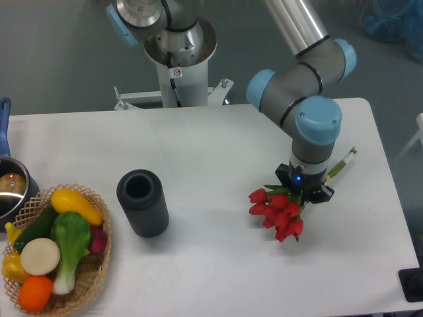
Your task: Pick up the flowers from the table
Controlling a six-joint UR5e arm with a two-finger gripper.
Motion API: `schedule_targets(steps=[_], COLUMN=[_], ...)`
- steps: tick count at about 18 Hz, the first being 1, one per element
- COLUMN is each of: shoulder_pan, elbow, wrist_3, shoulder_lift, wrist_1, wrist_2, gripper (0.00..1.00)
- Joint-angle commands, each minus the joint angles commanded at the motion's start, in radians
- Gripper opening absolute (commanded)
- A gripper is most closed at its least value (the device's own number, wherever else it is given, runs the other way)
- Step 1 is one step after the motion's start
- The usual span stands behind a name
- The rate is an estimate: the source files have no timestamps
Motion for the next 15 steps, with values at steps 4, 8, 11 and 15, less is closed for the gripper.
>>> schedule_targets(steps=[4,8,11,15], shoulder_pan=[0.008,0.002,0.002,0.002], elbow=[0.081,0.182,0.198,0.204], wrist_3=[0.012,0.012,0.014,0.015], shoulder_lift=[0.008,0.006,0.008,0.009], wrist_1=[-0.107,-0.227,-0.249,-0.250], wrist_2=[-0.002,-0.002,-0.002,-0.003], gripper=[0.00,0.00,0.00,0.00])
